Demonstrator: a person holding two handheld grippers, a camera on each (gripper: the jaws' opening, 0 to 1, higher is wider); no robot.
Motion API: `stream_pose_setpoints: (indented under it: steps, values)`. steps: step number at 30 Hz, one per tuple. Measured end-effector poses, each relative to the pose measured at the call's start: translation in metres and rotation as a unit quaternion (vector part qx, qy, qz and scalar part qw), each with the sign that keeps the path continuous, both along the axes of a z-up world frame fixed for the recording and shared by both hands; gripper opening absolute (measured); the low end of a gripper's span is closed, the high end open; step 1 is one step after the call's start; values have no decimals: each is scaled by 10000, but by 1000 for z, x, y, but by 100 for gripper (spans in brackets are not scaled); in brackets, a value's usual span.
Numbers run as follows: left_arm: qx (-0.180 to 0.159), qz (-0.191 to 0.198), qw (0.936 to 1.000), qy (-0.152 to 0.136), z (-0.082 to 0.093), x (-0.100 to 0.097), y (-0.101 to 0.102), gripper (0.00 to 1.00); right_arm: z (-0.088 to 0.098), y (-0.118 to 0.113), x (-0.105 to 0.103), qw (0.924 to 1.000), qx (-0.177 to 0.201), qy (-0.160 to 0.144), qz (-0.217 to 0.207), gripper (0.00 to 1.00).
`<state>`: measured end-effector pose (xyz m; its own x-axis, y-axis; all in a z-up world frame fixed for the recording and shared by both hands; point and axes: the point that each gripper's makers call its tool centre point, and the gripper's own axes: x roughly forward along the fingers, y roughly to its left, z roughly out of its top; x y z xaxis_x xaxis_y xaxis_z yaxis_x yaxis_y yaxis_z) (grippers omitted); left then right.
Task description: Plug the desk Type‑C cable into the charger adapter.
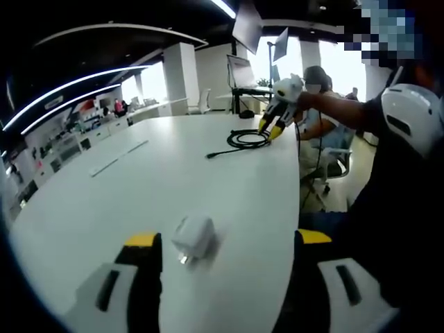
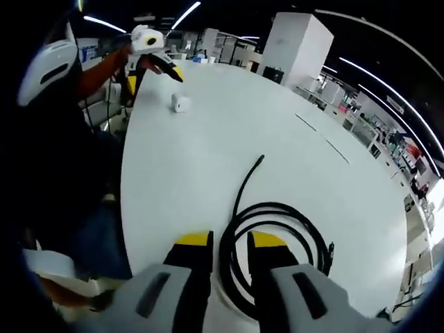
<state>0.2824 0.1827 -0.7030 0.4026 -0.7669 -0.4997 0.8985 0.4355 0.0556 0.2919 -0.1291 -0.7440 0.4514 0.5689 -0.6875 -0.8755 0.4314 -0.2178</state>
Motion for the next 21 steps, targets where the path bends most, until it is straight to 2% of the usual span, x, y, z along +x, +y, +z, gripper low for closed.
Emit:
stream_pose_setpoints:
  steps: [13,21]
  values:
    - [-52,-10,10000,17,-2,4,4,78,-9,1,12,9987,59,261,-428,20]
    - [-73,1,10000,14,-3,6,6,78,-14,4,11,9978,39,404,-525,20]
